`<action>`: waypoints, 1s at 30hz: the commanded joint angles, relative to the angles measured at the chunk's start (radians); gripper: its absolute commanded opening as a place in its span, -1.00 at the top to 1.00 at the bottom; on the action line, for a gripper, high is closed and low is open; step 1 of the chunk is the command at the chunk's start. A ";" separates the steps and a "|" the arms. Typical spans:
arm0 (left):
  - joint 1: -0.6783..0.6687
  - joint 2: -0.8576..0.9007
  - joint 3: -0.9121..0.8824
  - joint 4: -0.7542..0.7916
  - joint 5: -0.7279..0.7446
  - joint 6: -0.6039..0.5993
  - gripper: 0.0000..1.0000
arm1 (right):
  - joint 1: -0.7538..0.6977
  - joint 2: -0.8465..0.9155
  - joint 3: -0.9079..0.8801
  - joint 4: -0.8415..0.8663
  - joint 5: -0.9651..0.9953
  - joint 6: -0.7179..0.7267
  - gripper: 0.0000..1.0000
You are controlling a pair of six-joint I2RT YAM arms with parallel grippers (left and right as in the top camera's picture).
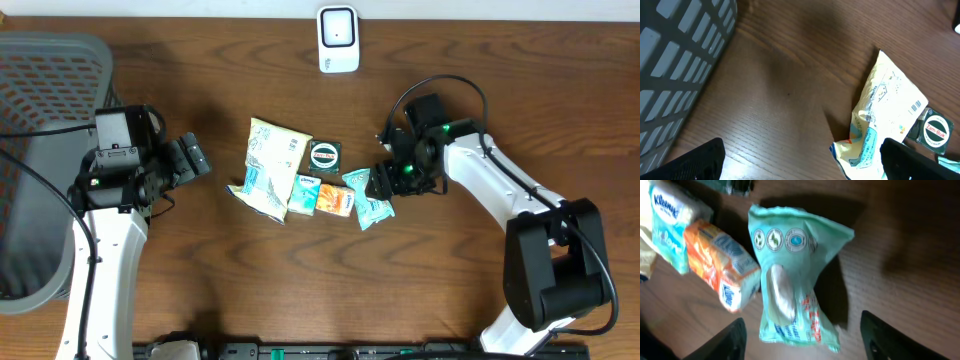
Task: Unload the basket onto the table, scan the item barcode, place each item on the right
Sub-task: 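Lower the right gripper onto the green wipes pack to grasp it, then lift the green wipes pack with the right gripper and pull it right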
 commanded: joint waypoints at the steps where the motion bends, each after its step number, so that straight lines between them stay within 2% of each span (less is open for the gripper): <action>1: 0.003 0.004 0.001 -0.003 0.002 -0.002 -0.96 | 0.003 0.000 -0.042 0.034 -0.036 0.013 -0.25; 3: 0.003 0.004 0.001 -0.003 0.002 -0.002 -0.96 | 0.005 0.000 -0.058 0.048 -0.036 0.013 -0.18; 4: 0.003 0.004 0.001 -0.003 0.002 -0.002 -0.95 | 0.005 0.000 -0.066 0.056 -0.036 0.013 -0.07; 7: 0.003 0.004 0.001 -0.003 0.002 -0.002 -0.95 | 0.005 0.000 -0.090 0.083 -0.036 0.013 0.03; 17: 0.003 0.004 0.001 -0.003 0.002 -0.002 -0.95 | 0.013 0.015 -0.156 0.182 -0.077 0.013 0.11; 20: 0.003 0.004 0.001 -0.003 0.002 -0.002 -0.95 | 0.013 0.051 -0.156 0.183 -0.077 0.013 0.33; 23: 0.003 0.004 0.001 -0.003 0.002 -0.002 -0.96 | 0.007 0.070 -0.156 0.183 -0.077 0.014 0.89; 24: 0.003 0.004 0.001 -0.003 0.002 -0.002 -0.95 | 0.003 0.066 -0.153 0.183 -0.076 0.024 0.98; 30: 0.003 0.004 0.001 -0.003 0.002 -0.002 -0.95 | -0.034 0.011 -0.105 0.132 -0.074 0.051 0.98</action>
